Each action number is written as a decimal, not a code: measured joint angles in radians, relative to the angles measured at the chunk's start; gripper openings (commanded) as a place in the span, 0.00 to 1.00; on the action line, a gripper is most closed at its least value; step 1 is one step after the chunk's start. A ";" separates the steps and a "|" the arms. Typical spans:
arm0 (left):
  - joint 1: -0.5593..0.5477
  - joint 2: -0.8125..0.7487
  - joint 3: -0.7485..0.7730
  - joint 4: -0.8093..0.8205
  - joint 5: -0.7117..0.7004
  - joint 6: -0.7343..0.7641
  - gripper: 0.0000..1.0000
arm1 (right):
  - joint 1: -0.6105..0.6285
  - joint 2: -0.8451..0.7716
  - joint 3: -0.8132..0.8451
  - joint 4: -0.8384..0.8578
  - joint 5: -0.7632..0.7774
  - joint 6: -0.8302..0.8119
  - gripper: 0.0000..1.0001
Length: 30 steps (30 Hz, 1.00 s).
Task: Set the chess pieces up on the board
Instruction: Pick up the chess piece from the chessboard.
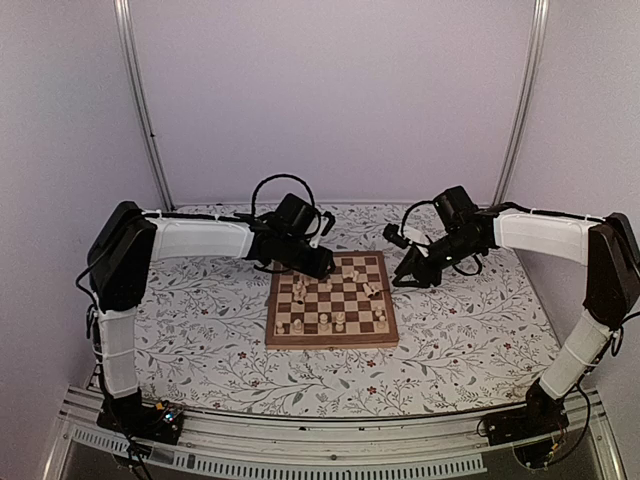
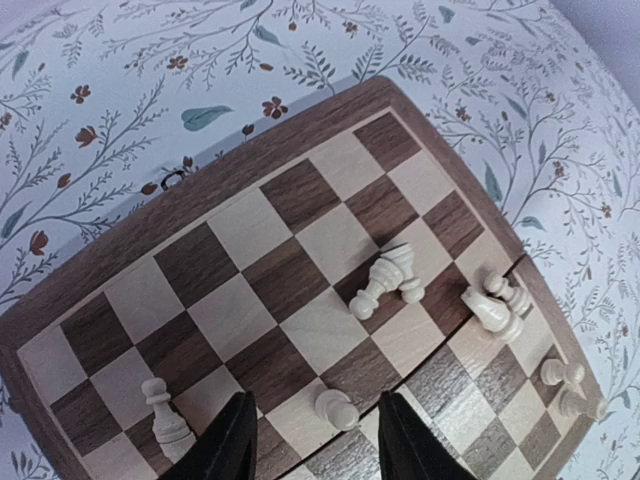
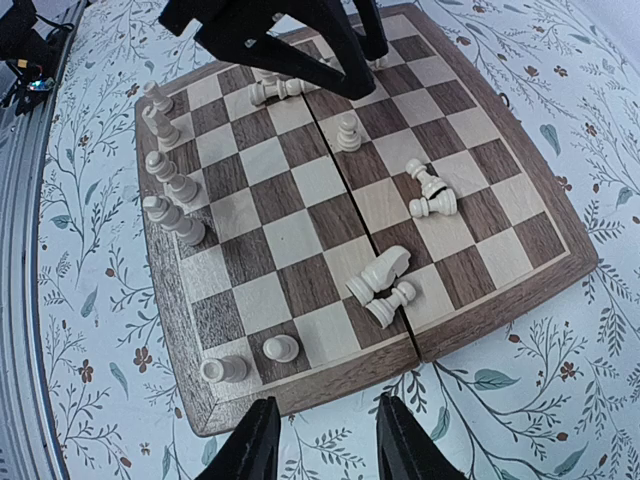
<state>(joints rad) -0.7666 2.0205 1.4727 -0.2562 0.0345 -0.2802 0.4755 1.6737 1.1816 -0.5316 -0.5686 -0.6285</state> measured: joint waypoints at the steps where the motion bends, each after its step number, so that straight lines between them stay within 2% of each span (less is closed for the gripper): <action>1: -0.001 0.022 0.016 -0.013 -0.005 0.004 0.43 | -0.012 -0.005 -0.008 0.002 -0.007 0.000 0.35; 12: -0.003 0.129 0.111 -0.112 -0.043 0.022 0.35 | -0.079 -0.012 -0.048 0.015 -0.014 0.000 0.36; 17: -0.007 0.144 0.133 -0.140 -0.043 0.023 0.41 | -0.079 -0.012 -0.050 0.021 -0.014 0.000 0.36; 30: -0.024 0.130 0.132 -0.160 -0.066 0.027 0.38 | -0.079 -0.012 -0.054 0.024 -0.015 -0.001 0.36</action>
<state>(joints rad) -0.7902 2.1509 1.6051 -0.4164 -0.0315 -0.2535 0.3969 1.6615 1.1275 -0.5076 -0.5838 -0.6296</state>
